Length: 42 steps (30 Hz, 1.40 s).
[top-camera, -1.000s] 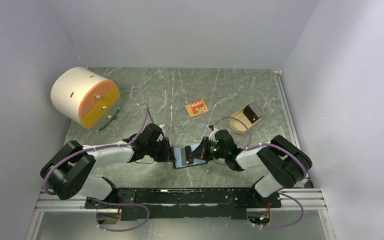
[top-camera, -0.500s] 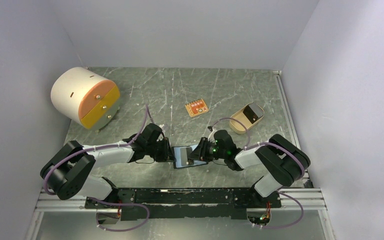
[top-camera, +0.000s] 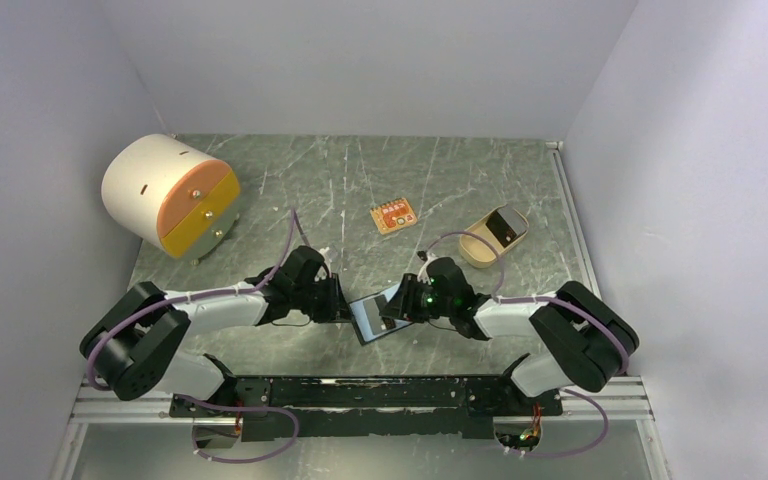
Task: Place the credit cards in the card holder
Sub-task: Insert the credit card into the card holder.
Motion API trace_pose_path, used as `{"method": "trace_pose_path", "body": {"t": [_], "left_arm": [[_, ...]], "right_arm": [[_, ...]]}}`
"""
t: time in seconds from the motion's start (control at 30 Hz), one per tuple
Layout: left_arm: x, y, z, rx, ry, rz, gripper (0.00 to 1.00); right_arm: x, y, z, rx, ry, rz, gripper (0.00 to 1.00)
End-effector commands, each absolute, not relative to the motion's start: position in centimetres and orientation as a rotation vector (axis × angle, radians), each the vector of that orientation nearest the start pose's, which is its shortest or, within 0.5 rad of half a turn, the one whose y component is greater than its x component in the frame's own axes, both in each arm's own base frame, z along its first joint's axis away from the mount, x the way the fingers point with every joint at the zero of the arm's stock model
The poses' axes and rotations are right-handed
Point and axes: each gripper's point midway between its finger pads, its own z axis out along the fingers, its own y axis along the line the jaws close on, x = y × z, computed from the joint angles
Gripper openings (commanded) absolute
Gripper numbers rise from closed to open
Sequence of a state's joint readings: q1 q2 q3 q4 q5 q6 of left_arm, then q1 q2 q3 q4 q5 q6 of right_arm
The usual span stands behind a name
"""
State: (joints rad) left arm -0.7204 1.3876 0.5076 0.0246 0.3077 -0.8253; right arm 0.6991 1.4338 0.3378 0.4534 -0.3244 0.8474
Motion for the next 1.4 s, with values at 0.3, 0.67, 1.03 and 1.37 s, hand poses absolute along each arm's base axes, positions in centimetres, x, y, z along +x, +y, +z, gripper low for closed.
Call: {"method": "trace_pose_path", "body": {"t": [0.3,0.67,1.03,1.37], "left_arm": [[17.8,-26.7,3.8,-0.015,2.619,-1.049,0.31],[17.9,-26.0,2.6,-0.112,2.637,-1.000,0.44],[18.7,-28.3,4.0,-0.051,2.542,-1.162,0.41],[19.0,-28.9,6.4,0.000,2.419,-1.253,0.37]], "right_arm": [[18.8,26.9,2.0,-0.117,2.504,1.009,0.39],[19.4,26.7,2.6,-0.151,2.481,0.969,0.42],[18.9,28.2,2.8,-0.155,2.445,1.106,0.38],[18.9,28.3,3.0,-0.148,2.411,1.136,0.37]]}}
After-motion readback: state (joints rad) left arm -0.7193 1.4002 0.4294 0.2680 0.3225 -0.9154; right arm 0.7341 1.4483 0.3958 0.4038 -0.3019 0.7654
